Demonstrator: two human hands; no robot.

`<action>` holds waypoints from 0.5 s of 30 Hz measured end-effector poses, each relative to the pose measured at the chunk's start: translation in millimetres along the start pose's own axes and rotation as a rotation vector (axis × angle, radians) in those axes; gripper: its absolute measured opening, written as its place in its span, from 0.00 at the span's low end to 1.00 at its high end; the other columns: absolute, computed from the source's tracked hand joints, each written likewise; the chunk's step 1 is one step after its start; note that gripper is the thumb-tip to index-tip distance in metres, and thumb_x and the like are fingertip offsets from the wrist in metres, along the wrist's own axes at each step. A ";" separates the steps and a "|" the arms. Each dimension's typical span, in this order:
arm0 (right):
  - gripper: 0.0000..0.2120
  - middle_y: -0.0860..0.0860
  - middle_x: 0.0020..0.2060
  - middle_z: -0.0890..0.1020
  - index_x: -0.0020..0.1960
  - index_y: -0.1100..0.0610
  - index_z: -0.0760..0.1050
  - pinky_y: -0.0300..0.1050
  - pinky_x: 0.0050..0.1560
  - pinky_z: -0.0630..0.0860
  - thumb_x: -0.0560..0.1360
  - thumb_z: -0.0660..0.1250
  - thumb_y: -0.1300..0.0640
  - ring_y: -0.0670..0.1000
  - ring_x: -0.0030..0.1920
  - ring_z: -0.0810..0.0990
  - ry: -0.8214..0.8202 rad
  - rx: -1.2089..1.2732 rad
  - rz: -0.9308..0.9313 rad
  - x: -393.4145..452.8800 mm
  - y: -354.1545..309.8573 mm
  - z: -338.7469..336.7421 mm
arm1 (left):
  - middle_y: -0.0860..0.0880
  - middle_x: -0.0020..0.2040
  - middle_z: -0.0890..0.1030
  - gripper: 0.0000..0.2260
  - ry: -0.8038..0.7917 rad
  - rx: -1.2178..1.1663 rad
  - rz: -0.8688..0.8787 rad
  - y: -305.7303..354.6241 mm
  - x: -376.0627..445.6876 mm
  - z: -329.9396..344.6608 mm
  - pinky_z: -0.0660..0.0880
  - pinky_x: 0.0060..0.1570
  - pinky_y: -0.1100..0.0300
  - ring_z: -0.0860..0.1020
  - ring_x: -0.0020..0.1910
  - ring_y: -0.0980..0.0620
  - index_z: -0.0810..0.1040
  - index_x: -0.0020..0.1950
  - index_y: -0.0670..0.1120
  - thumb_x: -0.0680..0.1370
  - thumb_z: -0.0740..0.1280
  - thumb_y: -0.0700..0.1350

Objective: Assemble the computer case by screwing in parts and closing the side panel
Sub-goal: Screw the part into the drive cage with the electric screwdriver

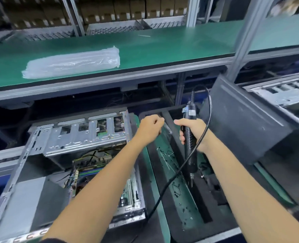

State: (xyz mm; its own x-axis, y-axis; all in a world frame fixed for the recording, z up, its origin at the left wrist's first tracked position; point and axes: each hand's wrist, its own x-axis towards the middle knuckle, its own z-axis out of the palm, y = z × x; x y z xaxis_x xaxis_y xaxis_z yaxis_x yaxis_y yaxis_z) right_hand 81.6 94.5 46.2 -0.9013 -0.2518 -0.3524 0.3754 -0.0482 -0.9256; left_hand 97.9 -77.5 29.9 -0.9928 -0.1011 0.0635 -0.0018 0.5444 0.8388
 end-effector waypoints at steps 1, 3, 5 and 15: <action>0.09 0.55 0.23 0.73 0.36 0.59 0.76 0.41 0.24 0.69 0.72 0.74 0.60 0.53 0.21 0.70 0.004 0.005 0.011 3.8 7.2 -2.4 | 0.49 0.29 0.77 0.16 -0.012 0.011 -0.020 0.2 0.8 4.8 0.72 0.36 0.56 0.74 0.30 0.50 0.72 0.36 0.40 0.80 0.59 0.47; 0.08 0.55 0.23 0.73 0.38 0.60 0.77 0.41 0.24 0.69 0.72 0.74 0.60 0.52 0.20 0.70 0.012 0.013 0.033 12.5 22.8 -6.2 | 0.49 0.30 0.78 0.15 -0.034 0.016 -0.069 -1.5 2.0 13.1 0.75 0.38 0.54 0.75 0.31 0.50 0.72 0.37 0.40 0.80 0.60 0.47; 0.07 0.55 0.23 0.73 0.40 0.60 0.77 0.41 0.25 0.69 0.71 0.75 0.61 0.52 0.20 0.69 0.018 0.025 0.069 21.8 37.2 -9.6 | 0.49 0.31 0.78 0.13 -0.053 0.044 -0.121 -7.9 1.9 20.0 0.76 0.40 0.54 0.76 0.33 0.49 0.73 0.37 0.42 0.79 0.61 0.47; 0.12 0.57 0.27 0.73 0.36 0.61 0.74 0.41 0.23 0.71 0.69 0.77 0.60 0.52 0.21 0.71 -0.017 -0.013 0.232 65.4 95.6 -19.5 | 0.47 0.40 0.81 0.07 -0.135 0.303 -0.323 -29.2 14.6 40.8 0.72 0.35 0.59 0.75 0.35 0.51 0.77 0.44 0.42 0.76 0.61 0.42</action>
State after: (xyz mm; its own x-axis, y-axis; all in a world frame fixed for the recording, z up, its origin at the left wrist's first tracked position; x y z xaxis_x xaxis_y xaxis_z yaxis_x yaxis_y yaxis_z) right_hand 54.4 92.3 -67.9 -0.7875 -0.2711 -0.5535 0.5691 0.0249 -0.8219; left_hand 78.5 -60.9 -15.7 -0.9424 -0.2068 -0.2628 -0.3281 0.7239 0.6069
